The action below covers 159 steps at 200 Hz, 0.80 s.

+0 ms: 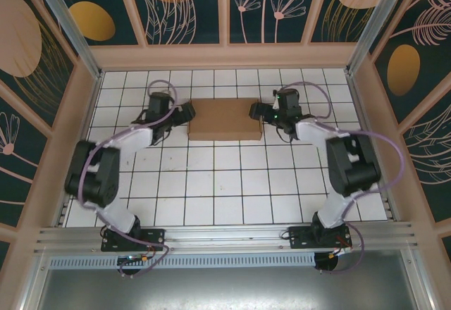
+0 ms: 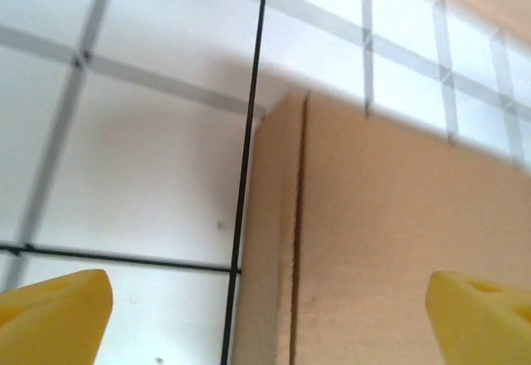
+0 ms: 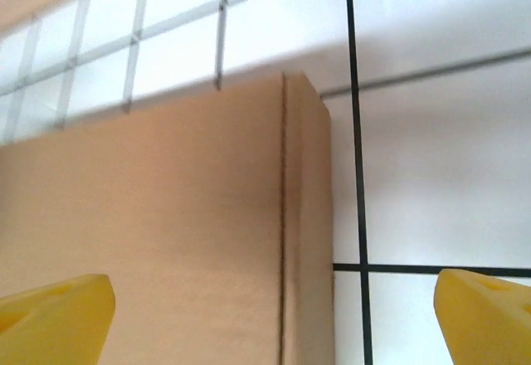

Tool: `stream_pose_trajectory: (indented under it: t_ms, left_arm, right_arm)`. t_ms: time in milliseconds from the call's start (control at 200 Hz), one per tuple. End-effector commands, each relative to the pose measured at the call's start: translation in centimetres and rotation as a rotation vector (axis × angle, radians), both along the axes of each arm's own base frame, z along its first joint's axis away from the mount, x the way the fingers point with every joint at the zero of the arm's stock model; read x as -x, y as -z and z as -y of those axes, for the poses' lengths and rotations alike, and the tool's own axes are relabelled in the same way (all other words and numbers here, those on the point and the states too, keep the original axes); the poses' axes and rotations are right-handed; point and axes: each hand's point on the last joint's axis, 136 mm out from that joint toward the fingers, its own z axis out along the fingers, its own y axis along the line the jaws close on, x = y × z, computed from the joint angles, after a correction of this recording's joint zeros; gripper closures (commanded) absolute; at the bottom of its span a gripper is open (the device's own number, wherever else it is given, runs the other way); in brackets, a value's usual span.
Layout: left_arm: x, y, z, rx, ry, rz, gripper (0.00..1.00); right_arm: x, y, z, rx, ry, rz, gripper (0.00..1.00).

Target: Fold the paper box

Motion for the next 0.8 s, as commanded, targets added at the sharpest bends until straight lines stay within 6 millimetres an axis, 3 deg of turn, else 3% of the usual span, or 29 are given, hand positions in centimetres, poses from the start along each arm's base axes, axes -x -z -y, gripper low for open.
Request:
stream_pose_trajectory:
  t_ms: [0,40,105,170,270,355,420,505,571,601,631,691,741,791]
  left_arm:
    - [0.6,-9.0,-3.3,-0.078,-0.054,0.349,0.01]
    - [1.3,-10.3,-5.3,-0.141,-0.139,0.419,0.01]
    - [3.0,-10.6,-9.6,-0.251,-0.344,0.470,0.01]
    - [4.0,-10.4,-10.4,-0.482,-0.291,0.534,0.01]
    - [5.0,-6.0,-12.8,-0.715,-0.296,0.473,0.01]
    - [6.2,-2.0,-15.9,-0.698,-0.403,0.372,0.01]
    - [7.0,-1.0,-15.9,-0.631,-0.368,0.400,0.01]
    - [7.0,-1.9,-16.2,-0.531,-0.402,0.497,0.01]
    - [7.4,-1.5,-17.1,-0.502,-0.459,0.532,0.01]
    - [7.2,-1.1,-16.6,-0.478,-0.394,0.542,0.01]
    - [7.0,-0.2,-16.2,-0.469,-0.352,0.524,0.01]
    - [7.0,-0.9,-15.2,-0.470,-0.296,0.581,0.01]
    - [5.8,0.1,-14.0,-0.478,-0.206,0.534,0.01]
    - [5.9,-0.1,-14.3,-0.466,-0.220,0.540,0.01]
  right_arm:
    - [0.6,-8.6,3.6,0.053,0.169,0.288,0.01]
    - [1.3,-9.8,5.4,0.083,0.246,0.359,0.01]
    - [2.8,-10.6,7.5,0.152,0.312,0.487,0.01]
    - [4.9,-11.5,8.9,0.262,0.311,0.662,0.01]
    - [7.4,-11.0,10.3,0.459,0.269,0.793,0.01]
    - [8.0,-8.6,14.3,0.537,0.417,0.749,0.01]
    - [8.0,-6.2,16.8,0.520,0.508,0.666,0.01]
    - [7.9,-3.6,17.4,0.483,0.451,0.635,0.01]
    - [8.8,-2.9,18.5,0.428,0.487,0.700,0.01]
    - [9.1,-2.6,19.0,0.402,0.502,0.716,0.01]
    - [9.4,-2.1,18.5,0.370,0.447,0.741,0.01]
    - [9.4,-2.0,17.6,0.378,0.391,0.768,0.01]
    - [8.1,-0.9,16.8,0.385,0.327,0.702,0.01]
    - [7.1,-0.7,16.9,0.359,0.309,0.683,0.01]
